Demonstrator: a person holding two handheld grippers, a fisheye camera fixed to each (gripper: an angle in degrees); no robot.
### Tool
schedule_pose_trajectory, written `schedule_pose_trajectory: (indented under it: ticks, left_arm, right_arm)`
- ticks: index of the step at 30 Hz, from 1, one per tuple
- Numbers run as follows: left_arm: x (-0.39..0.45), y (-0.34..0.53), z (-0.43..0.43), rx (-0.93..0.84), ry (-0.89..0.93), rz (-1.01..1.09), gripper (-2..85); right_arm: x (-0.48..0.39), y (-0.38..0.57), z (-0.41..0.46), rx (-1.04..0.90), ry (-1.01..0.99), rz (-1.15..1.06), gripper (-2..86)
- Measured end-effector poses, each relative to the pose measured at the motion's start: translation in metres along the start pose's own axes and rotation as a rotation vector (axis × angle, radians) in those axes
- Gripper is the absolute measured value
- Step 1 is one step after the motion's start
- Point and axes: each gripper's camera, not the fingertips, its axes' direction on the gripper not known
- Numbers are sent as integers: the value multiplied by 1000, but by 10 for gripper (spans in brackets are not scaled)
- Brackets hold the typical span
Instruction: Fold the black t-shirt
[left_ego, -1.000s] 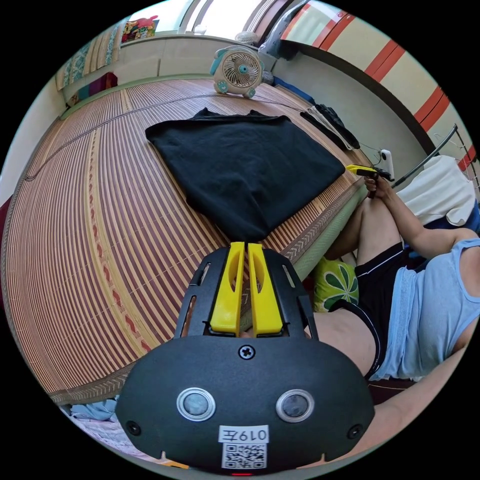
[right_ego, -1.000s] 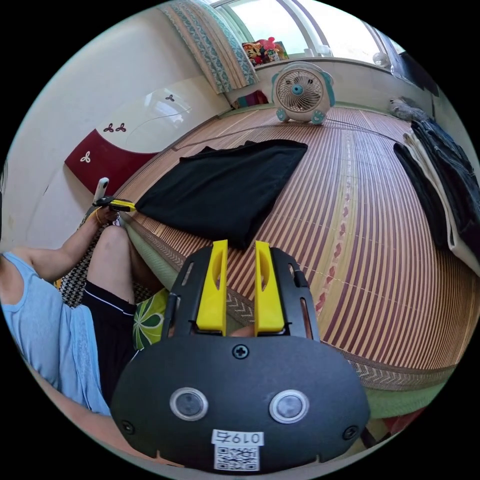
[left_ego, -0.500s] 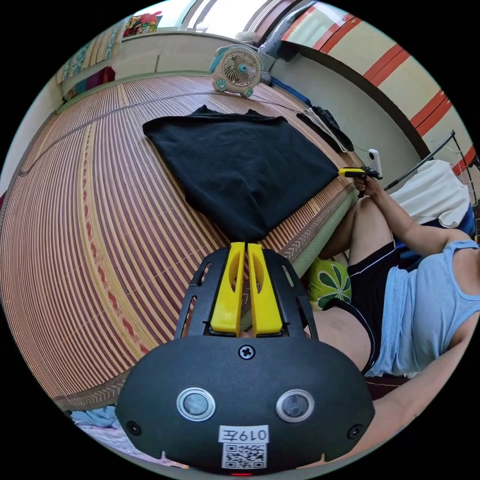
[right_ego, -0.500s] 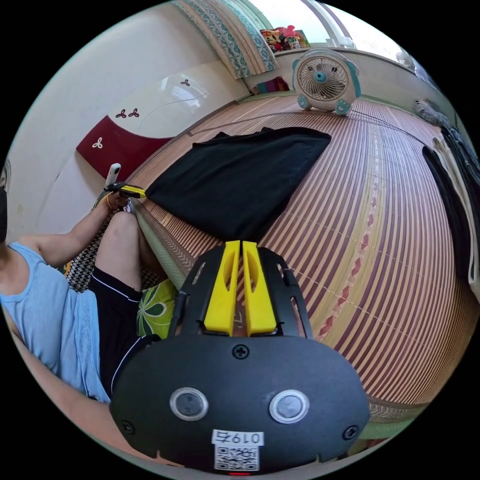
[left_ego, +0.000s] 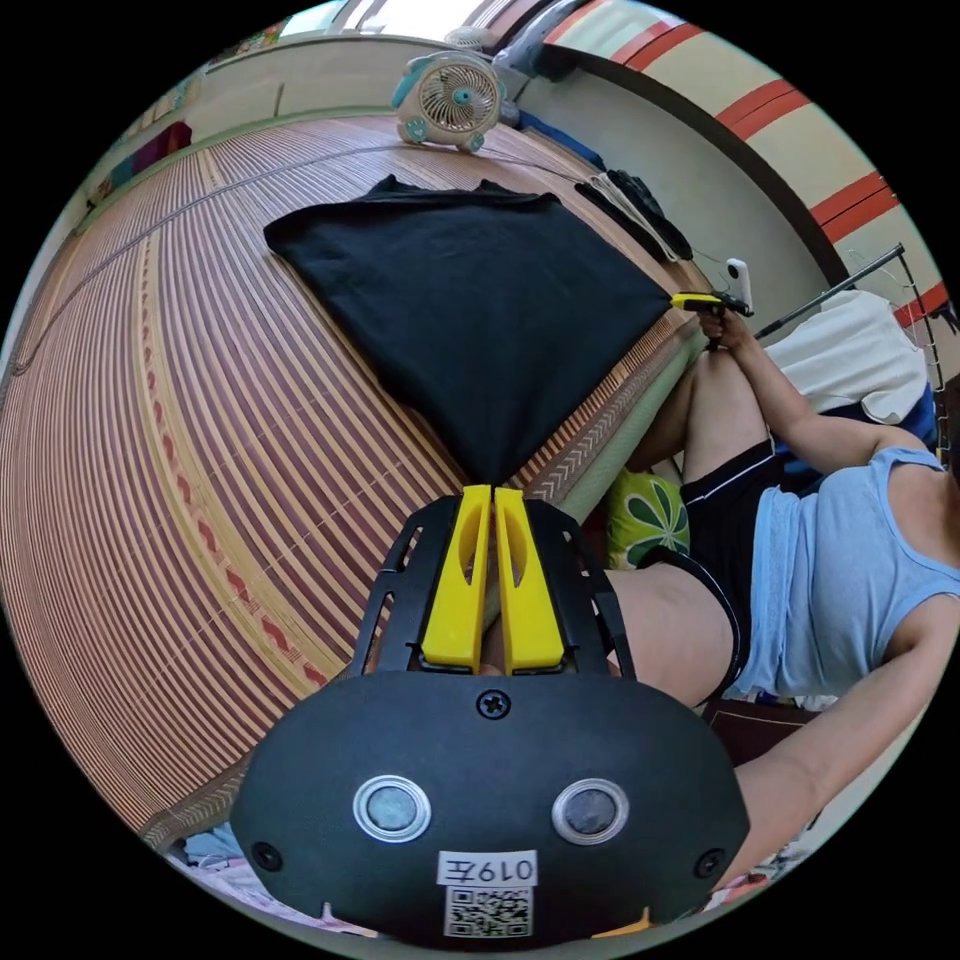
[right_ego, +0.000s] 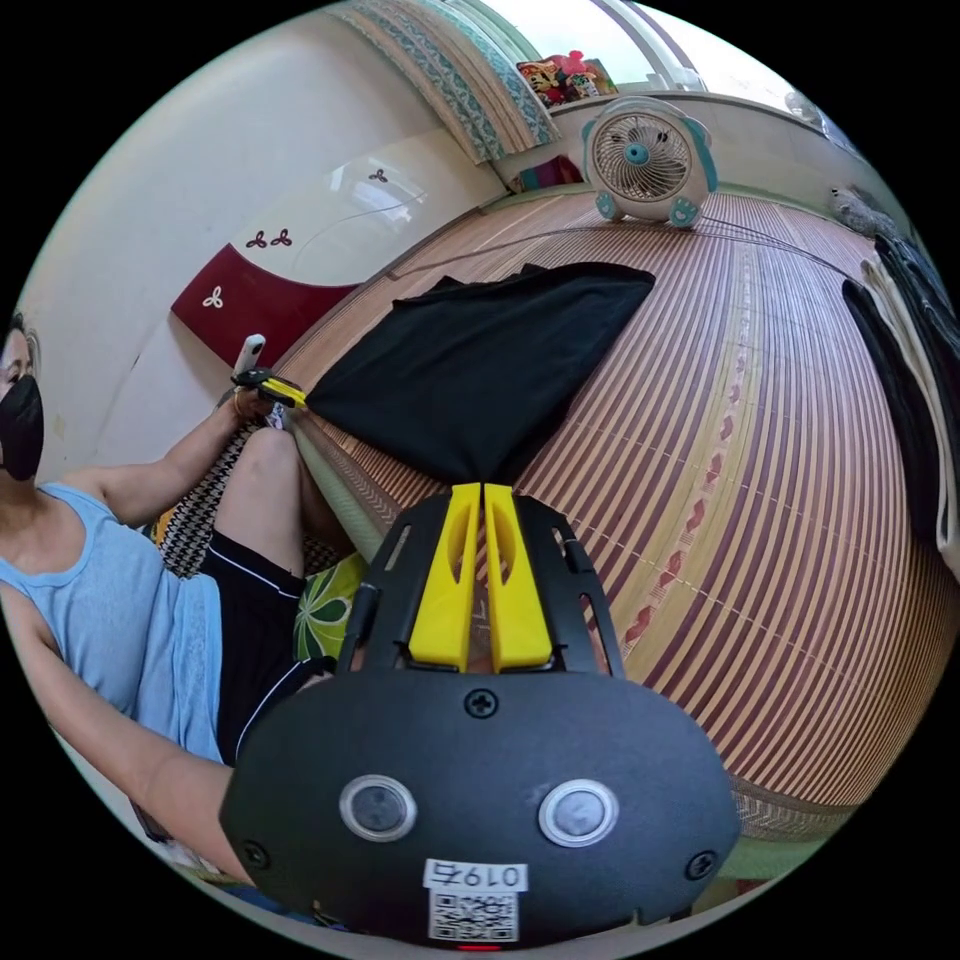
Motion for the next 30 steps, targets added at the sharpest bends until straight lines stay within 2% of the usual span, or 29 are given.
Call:
schedule_pose_trajectory:
  ticks: [6,15,18,21,23,26,30]
  left_arm:
    - [2,-6,11,-46,18,-33,10]
    - [32,4,1,-16,-62,-71,11]
    - [52,7,-19,76,-185,-109,11]
    - [81,-10,-41,224,-377,-171,11]
    - [104,-43,-48,349,-481,-209,11]
    - [124,-98,-39,415,-510,-223,10]
    - [128,-152,-8,404,-462,-177,10]
  right_arm:
    - [-32,-25,28,-108,81,-16,-8]
    - [-102,-62,49,-79,246,-44,49]
    - [-131,-75,41,-38,348,-36,57]
    - [-171,-102,44,4,532,-31,55]
    - [-213,-142,58,113,623,-48,46]
    - [-268,-204,97,198,601,-158,31]
    - [-317,-283,172,157,612,-325,29]
